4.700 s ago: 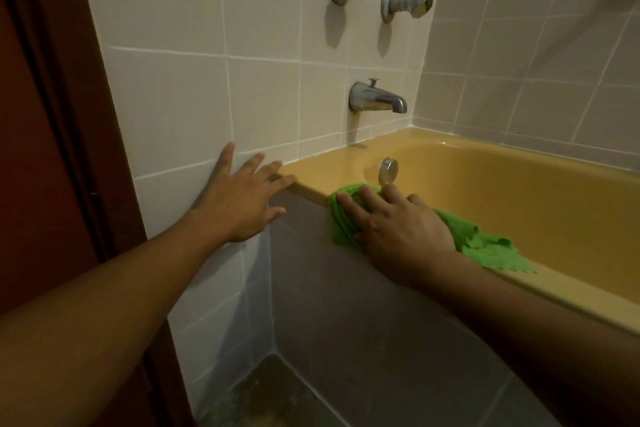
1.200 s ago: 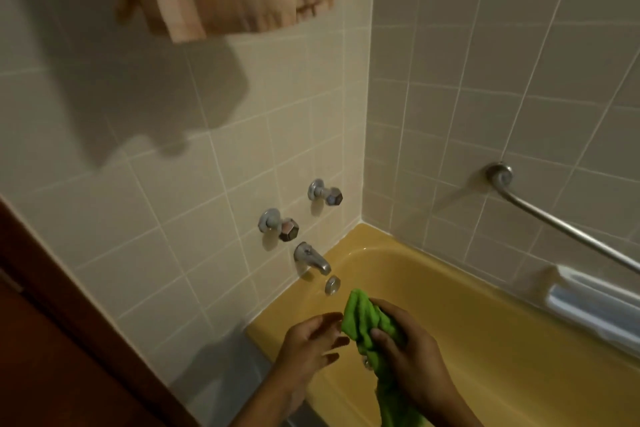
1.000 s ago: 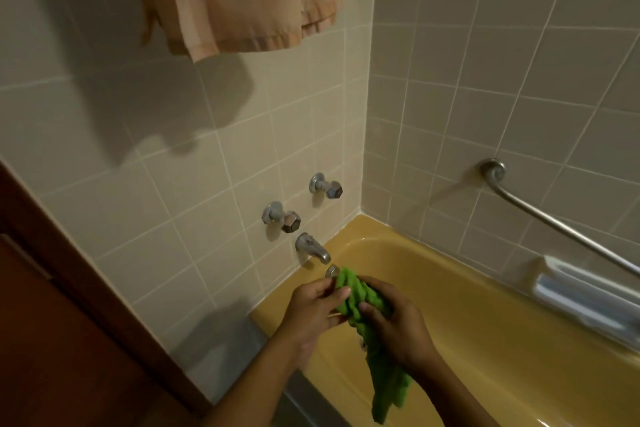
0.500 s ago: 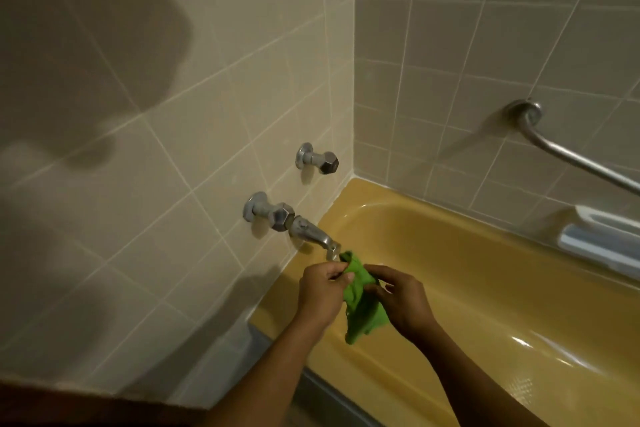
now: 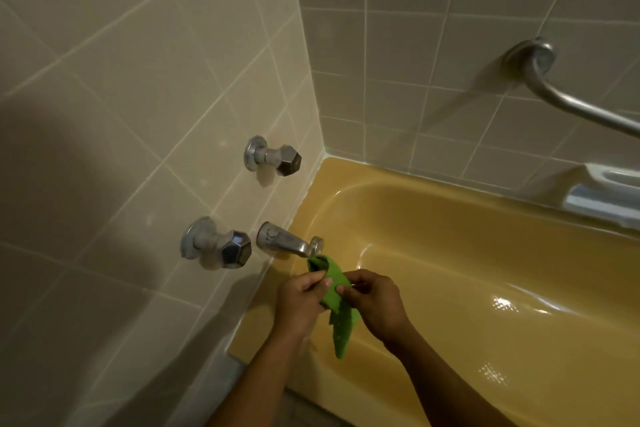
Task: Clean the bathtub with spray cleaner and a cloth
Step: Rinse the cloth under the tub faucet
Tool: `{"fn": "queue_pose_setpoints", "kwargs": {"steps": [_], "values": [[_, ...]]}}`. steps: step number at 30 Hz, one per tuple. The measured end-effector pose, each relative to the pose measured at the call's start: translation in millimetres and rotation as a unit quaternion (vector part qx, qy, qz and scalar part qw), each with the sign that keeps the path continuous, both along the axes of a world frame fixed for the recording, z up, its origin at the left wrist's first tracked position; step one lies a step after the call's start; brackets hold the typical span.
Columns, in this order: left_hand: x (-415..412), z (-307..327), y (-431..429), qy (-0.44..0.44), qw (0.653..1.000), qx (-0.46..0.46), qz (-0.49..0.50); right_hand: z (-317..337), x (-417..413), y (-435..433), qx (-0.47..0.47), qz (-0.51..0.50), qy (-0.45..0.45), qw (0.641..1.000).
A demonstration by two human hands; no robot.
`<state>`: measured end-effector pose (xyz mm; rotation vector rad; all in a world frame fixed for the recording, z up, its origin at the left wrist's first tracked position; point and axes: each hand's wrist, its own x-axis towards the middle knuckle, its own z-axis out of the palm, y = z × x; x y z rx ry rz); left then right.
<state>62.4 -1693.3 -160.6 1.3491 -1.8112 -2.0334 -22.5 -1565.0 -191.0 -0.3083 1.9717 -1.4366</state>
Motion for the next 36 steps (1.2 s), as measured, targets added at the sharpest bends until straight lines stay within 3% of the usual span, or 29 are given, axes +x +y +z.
{"fn": "queue_pose_setpoints", "kwargs": {"steps": [4,10,15,17,21,27,31,36], "values": [[-11.3,0.9,5.5,0.008,0.999,-0.018,0.039,-9.6,-18.8,-0.6,0.007,0.019,0.017,1.0],[-28.5,-4.4,3.4,0.001,0.98,-0.199,0.0,-8.6,-41.3,-9.6,-0.005,-0.006,0.026,1.0],[-35.8,-7.3,-10.4,-0.025,0.921,-0.369,-0.118,-5.5,-58.7,-16.2,0.061,0.03,0.154,0.986],[-39.7,-9.1,-17.4,-0.034,0.905,-0.394,-0.157,-3.3,-68.1,-19.0,0.084,0.043,0.185,0.978],[-48.3,-9.8,-25.3,-0.017,0.937,-0.309,-0.162,-1.6,-83.0,-23.1,0.088,0.05,0.199,0.975],[-75.2,-1.1,-27.5,0.009,0.957,-0.242,-0.158,0.2,-95.9,-14.6,0.039,-0.025,0.101,0.994],[-94.4,9.1,-21.1,0.021,0.98,-0.183,-0.075,2.7,-88.0,-2.5,0.031,-0.098,0.127,0.987],[-111.6,19.5,-20.9,0.023,0.996,-0.079,0.027,8.1,-61.5,0.7,0.002,-0.035,0.021,0.999]]}}
